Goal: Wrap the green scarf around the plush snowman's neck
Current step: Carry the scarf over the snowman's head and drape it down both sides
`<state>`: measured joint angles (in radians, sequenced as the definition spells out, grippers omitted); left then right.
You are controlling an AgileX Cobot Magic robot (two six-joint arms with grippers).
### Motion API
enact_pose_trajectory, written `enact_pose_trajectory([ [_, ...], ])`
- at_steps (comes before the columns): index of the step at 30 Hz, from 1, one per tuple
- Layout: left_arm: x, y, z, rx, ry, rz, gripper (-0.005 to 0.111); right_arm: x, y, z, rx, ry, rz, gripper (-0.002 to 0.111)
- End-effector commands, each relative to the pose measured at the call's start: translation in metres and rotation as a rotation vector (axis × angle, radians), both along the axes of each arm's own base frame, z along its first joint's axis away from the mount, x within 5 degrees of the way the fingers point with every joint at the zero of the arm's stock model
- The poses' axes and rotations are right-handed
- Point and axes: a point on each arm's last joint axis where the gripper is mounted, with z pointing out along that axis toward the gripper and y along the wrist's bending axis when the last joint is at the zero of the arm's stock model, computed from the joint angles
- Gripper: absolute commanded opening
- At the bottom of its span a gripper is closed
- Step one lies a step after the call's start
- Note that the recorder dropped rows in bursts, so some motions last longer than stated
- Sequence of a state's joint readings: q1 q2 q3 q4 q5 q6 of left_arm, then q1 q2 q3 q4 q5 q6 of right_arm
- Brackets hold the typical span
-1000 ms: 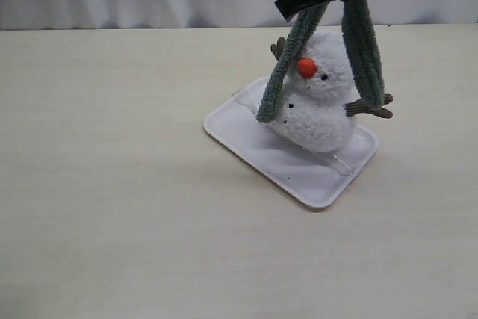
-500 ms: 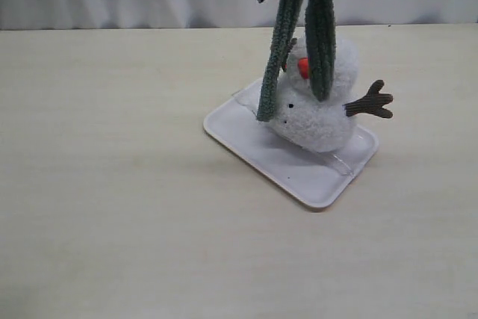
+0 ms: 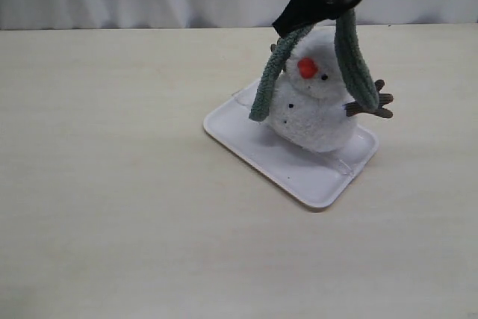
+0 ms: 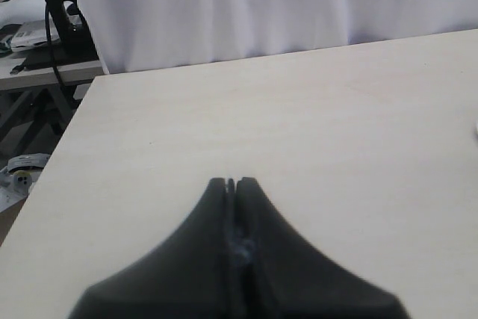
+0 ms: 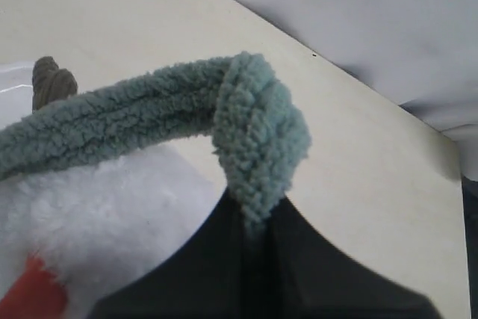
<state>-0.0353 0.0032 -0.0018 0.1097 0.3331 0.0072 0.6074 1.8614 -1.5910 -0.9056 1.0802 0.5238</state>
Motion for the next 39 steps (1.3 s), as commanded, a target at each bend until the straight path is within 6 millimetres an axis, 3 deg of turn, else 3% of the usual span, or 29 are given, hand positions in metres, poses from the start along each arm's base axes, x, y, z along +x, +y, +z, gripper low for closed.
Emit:
enact_pose_trajectory([
  [1, 0.0, 0.0, 0.0, -0.006, -0.012, -0.002, 0.0, 0.001, -0.004, -0.006, -0.043, 0.022, -0.039, 0.004],
  [6, 0.0, 0.0, 0.0, -0.006, -0.012, -0.002, 0.0, -0.005, -0.009, -0.01, -0.1, 0.109, -0.067, 0.004],
  [12, 0.0, 0.0, 0.0, -0.006, -0.012, -0.002, 0.0, -0.004, -0.013, -0.019, 0.016, 0.21, -0.053, 0.007],
  [18, 0.0, 0.0, 0.0, -0.006, -0.012, -0.002, 0.0, -0.002, -0.026, -0.021, 0.002, 0.242, -0.116, 0.032],
  [28, 0.0, 0.0, 0.0, -0.006, -0.012, -0.002, 0.0, -0.005, -0.022, -0.023, 0.028, 0.308, -0.075, 0.063],
  [39, 0.0, 0.0, 0.0, -0.006, -0.012, -0.002, 0.0, -0.015, -0.029, 0.005, 0.067, 0.243, -0.074, 0.062],
])
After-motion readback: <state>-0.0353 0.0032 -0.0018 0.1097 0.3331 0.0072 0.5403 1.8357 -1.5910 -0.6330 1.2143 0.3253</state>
